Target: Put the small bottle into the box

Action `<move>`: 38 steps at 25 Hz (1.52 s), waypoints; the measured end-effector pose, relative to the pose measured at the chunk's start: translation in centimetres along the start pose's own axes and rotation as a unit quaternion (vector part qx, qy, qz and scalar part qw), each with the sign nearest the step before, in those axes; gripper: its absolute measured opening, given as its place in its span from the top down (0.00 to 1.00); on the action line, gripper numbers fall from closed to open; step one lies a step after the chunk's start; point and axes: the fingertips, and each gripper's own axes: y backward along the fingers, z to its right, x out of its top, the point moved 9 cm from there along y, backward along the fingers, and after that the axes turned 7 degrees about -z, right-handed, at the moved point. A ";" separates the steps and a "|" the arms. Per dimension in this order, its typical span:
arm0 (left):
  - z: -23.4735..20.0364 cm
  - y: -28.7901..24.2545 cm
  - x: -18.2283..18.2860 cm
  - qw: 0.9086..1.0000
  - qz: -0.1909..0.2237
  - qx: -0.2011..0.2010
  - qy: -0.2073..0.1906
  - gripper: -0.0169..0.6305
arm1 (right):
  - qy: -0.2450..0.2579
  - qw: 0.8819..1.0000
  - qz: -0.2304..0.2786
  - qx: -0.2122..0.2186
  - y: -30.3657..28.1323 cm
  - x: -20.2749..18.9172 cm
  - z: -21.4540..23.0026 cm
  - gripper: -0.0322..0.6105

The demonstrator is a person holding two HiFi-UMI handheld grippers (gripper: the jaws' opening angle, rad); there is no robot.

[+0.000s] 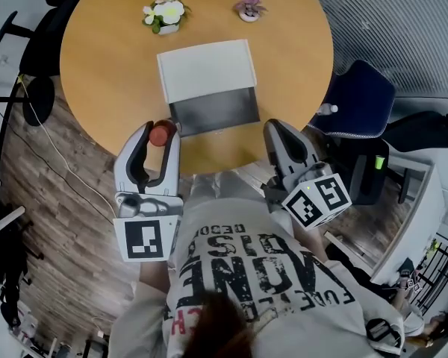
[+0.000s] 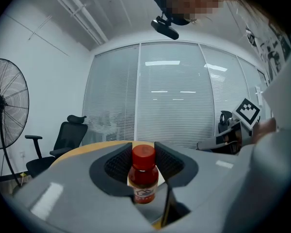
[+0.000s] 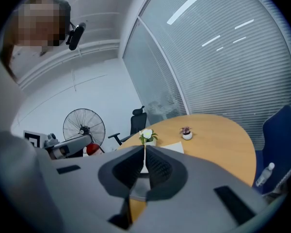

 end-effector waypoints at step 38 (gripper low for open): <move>2.0 -1.1 2.9 0.998 0.024 0.051 -0.021 0.74 | 0.026 0.998 0.036 0.038 -0.7 3.9 3.3 0.93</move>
